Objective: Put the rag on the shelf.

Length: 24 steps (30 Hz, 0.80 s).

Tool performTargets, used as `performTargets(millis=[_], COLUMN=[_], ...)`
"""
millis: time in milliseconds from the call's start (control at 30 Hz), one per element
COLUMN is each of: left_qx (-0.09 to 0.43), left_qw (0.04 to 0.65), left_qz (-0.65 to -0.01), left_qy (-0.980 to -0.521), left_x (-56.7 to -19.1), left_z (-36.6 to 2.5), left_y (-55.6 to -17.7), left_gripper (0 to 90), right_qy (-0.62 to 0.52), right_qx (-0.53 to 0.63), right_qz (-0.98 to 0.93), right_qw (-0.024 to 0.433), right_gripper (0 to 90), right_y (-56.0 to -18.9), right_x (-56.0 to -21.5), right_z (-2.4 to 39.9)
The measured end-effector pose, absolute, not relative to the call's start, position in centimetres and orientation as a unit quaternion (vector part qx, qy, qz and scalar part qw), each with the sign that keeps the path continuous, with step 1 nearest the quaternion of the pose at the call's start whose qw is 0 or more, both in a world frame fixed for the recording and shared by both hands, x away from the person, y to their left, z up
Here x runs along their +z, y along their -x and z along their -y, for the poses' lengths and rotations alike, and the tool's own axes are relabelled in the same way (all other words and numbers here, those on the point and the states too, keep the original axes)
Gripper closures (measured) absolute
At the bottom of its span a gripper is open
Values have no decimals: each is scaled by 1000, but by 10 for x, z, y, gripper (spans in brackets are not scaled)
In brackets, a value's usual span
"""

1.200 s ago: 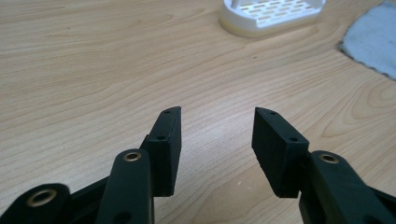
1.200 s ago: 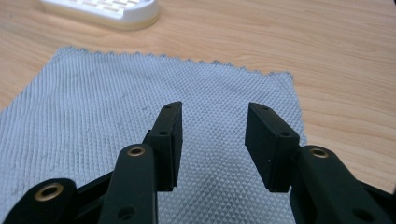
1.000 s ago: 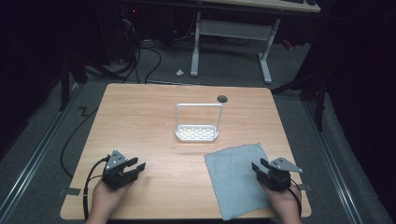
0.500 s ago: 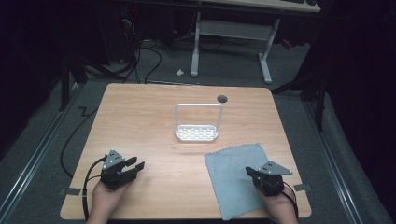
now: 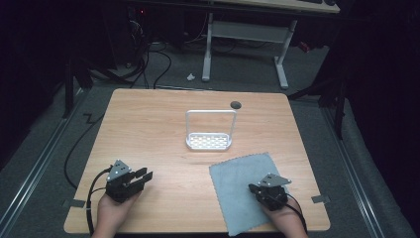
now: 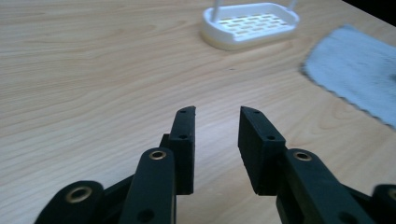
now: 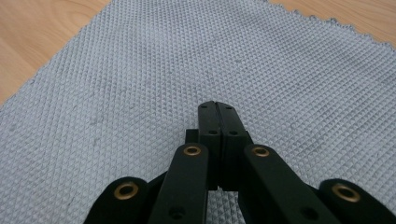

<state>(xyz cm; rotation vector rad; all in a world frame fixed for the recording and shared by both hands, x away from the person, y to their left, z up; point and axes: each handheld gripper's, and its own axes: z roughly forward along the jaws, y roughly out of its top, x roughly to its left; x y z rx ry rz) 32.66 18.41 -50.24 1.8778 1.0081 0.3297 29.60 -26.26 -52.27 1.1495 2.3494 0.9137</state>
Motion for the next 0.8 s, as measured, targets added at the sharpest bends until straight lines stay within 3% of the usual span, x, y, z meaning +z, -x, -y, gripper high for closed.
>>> performTargets(millis=[133, 233, 500, 800], left_qx=[116, 75, 31, 31], left_qw=[471, 455, 417, 399], left_qz=[-379, -337, -276, -267], left_qy=[-788, -821, -865, -877], left_x=[-501, -506, -523, -527], left_z=[-155, -106, -22, -21], left_y=[-317, -305, -292, -296], left_gripper=[702, 742, 895, 899], right_qy=[-389, -368, -392, -424], right_qx=[330, 325, 332, 321], right_qz=[-841, -851, -829, -815], right_qw=[180, 188, 221, 232], right_gripper=[900, 900, 900, 900], right_y=[-297, -296, -289, -287], right_x=[-524, -524, -517, -519], right_z=[245, 230, 256, 279])
